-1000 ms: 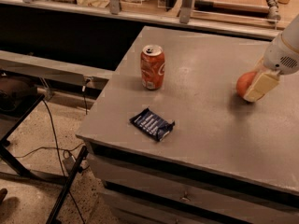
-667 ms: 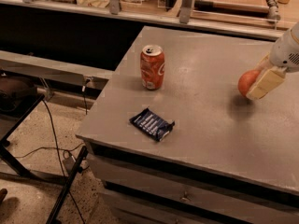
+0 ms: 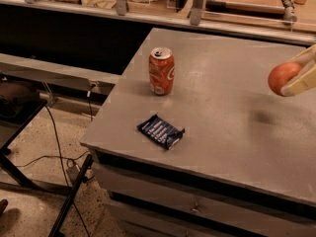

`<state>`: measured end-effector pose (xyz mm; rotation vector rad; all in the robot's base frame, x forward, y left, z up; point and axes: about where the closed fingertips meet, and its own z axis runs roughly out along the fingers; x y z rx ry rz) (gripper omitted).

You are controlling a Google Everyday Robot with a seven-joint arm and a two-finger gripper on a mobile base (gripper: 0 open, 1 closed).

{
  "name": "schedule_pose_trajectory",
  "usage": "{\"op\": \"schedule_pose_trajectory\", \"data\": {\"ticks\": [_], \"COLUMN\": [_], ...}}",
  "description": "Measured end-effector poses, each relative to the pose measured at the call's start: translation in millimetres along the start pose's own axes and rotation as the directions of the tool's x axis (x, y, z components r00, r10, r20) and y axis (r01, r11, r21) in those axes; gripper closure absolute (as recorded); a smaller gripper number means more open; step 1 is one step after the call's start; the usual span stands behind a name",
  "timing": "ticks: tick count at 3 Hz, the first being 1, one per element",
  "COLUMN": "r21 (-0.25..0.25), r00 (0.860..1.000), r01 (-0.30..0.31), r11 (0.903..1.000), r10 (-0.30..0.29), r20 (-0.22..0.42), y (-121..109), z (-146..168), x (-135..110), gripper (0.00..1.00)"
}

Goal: Pick apple

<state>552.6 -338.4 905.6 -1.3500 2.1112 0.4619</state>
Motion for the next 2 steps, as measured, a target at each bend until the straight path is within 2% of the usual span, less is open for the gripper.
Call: {"op": "schedule_pose_trajectory", "data": {"ticks": [1, 2], "r21": [0.015, 0.019], "r00": [0.994, 0.994], "r01": [0.022, 0.021], "r11": [0.9996, 0.9996], "r10": [-0.024, -0.023], "r20": [0.108, 0.110], "y": [-3.2, -6.3], "z": [-15.0, -11.2], "x": [-23.3, -24.3], "gripper": [1.00, 1.00]}}
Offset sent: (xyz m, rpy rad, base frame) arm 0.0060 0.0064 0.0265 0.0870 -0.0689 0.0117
